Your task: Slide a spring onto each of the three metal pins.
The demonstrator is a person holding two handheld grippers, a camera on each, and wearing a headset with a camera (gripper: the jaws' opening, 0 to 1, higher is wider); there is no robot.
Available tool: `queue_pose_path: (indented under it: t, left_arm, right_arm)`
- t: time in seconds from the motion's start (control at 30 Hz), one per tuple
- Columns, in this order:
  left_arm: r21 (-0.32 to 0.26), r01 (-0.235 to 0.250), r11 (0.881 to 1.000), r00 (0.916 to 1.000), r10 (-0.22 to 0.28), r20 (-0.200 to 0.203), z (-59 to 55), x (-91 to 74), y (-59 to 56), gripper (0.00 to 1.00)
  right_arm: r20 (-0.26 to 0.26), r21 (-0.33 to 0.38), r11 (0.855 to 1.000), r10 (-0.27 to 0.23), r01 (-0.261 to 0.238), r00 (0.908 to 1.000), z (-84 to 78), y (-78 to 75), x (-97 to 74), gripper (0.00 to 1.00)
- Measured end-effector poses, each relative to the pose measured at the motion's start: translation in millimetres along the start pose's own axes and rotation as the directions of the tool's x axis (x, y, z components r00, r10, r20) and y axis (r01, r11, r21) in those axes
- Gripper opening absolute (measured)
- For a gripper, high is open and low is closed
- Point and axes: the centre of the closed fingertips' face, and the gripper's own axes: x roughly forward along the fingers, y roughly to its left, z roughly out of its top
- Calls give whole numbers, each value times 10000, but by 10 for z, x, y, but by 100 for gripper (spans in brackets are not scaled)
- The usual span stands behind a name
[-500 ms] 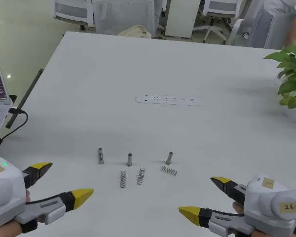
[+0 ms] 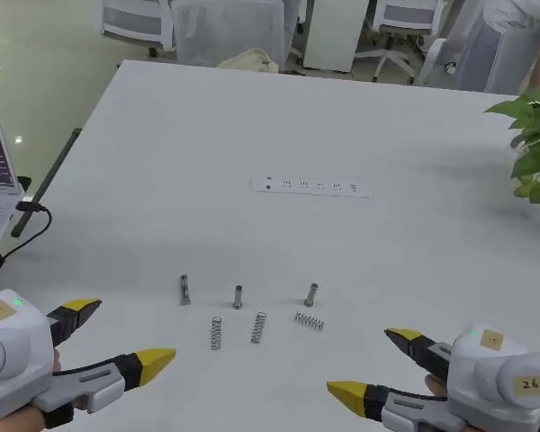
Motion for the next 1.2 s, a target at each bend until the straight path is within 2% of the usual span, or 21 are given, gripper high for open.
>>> queue_pose_path:
  t: [0.47,1.2]
  left_arm:
    - [-101,-148,9998,9999,149,85,15,-19,65,71]
    - [-299,-197,9994,9995,204,229,30,-24,99,70]
  right_arm:
    - [-49,132,9998,-141,142,9999,-32,-82,-39,74]
    - [-70,171,9996,-217,218,9997,-27,-75,-54,73]
